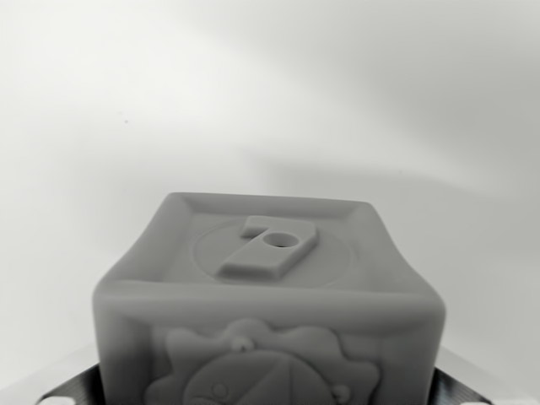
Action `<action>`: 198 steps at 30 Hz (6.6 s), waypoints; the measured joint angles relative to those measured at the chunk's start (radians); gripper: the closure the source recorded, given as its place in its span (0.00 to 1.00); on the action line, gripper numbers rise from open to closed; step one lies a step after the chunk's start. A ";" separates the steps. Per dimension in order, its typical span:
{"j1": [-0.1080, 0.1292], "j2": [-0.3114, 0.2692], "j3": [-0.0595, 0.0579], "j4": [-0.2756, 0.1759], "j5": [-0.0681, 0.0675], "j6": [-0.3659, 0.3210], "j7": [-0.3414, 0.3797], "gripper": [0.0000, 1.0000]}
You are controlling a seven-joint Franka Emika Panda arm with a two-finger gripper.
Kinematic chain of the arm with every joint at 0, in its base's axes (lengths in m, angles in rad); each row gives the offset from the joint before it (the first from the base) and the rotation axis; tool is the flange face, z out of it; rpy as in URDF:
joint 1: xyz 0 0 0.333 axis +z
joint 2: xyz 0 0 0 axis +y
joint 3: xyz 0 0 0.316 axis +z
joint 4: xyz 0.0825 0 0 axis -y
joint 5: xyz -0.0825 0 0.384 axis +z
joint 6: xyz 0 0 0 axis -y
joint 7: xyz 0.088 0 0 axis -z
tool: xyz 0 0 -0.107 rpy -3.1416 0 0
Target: Destack cube
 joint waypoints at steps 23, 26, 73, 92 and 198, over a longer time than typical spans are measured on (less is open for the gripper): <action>0.007 0.089 -0.008 0.027 0.000 0.061 0.000 1.00; 0.007 0.096 -0.008 0.030 0.000 0.066 0.000 1.00; 0.010 0.116 -0.011 0.037 0.000 0.080 0.000 0.00; 0.010 0.060 -0.011 0.020 0.000 0.046 0.000 0.00; 0.009 -0.343 -0.006 0.135 0.018 -0.470 -0.010 0.00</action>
